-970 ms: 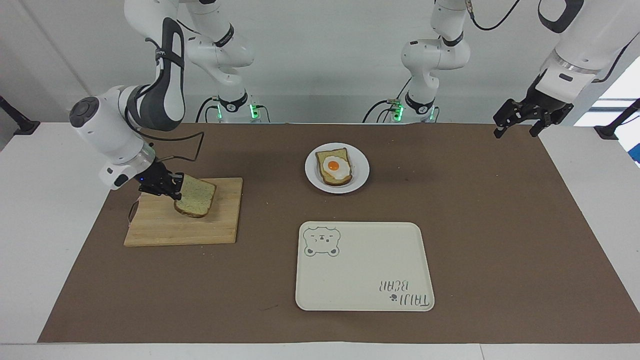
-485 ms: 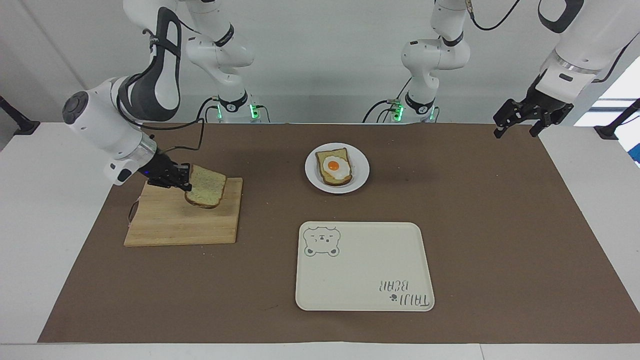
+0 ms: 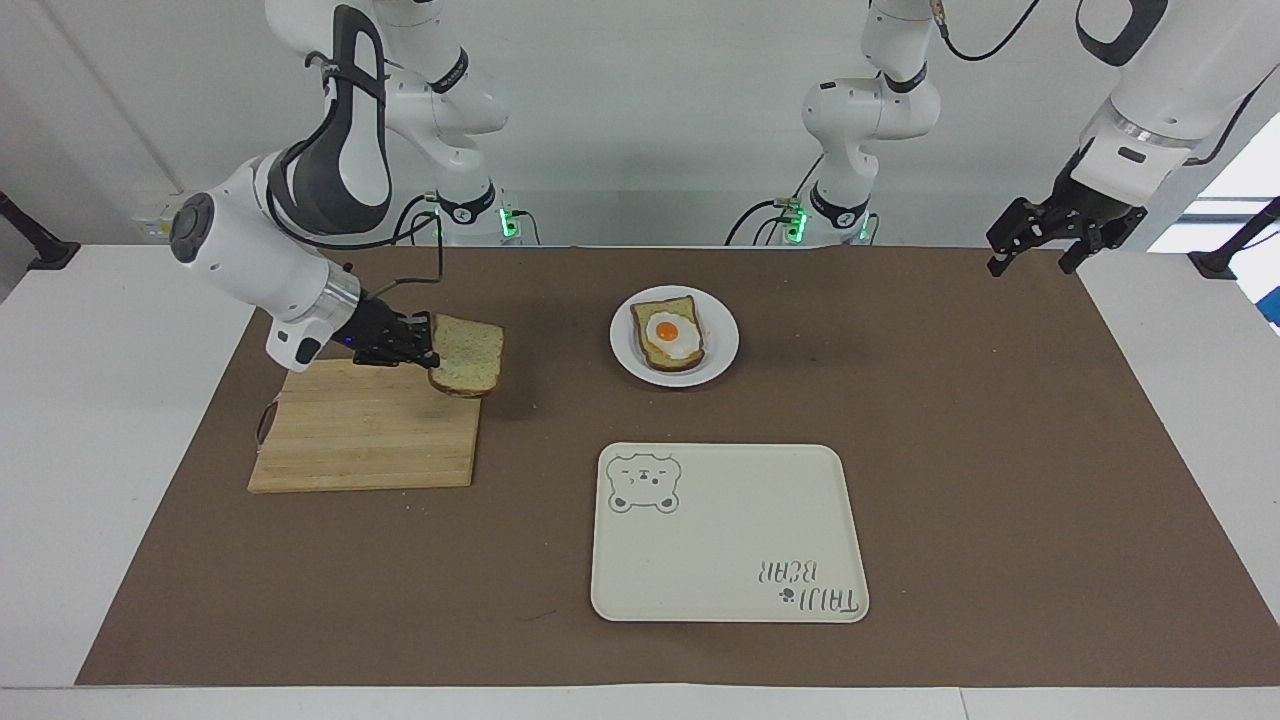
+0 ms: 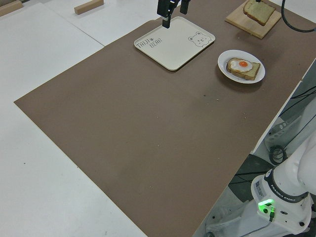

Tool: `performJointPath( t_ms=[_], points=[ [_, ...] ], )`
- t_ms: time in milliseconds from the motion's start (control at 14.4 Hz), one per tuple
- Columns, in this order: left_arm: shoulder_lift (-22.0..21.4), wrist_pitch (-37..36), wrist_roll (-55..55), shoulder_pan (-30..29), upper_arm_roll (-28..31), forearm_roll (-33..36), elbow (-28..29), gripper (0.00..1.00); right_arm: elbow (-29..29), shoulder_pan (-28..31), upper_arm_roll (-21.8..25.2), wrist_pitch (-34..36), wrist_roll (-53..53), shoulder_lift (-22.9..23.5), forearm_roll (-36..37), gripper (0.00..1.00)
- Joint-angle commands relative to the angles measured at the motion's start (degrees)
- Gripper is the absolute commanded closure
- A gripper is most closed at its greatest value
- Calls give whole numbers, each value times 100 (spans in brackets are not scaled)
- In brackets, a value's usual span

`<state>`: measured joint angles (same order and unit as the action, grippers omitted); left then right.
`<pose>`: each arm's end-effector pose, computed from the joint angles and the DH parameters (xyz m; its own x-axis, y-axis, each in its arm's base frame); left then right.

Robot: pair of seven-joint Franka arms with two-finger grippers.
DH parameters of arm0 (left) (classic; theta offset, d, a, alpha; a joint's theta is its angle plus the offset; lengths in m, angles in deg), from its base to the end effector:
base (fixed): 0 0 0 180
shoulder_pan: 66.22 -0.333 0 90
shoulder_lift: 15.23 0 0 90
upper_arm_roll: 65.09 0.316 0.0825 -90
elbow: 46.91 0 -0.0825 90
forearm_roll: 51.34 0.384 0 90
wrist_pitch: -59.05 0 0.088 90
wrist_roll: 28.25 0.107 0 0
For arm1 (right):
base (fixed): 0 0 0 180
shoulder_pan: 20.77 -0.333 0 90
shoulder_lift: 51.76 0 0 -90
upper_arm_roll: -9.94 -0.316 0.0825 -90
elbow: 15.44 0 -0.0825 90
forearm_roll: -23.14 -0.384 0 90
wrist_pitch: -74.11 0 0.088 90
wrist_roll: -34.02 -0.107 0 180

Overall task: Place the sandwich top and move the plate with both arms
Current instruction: 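Lift the bread slice with the right gripper toward the egg toast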

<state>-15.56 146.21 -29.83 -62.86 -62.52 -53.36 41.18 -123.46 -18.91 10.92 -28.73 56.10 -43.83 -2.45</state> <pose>0.5479 -0.0114 0.6391 0.9999 0.0120 -0.0114 0.0124 -0.9993 0.0352 0.5729 0.0085 0.4240 0.9759 0.2019 -0.0829 0.1440 -0.8811 -0.4505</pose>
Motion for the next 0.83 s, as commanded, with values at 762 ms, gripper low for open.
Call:
performJointPath(
  t_ms=[762],
  points=[
    [-134,-41,-36,-1,6,61,120,0,-61,51,-1634,-218,-1503,-142,-658,100]
  ],
)
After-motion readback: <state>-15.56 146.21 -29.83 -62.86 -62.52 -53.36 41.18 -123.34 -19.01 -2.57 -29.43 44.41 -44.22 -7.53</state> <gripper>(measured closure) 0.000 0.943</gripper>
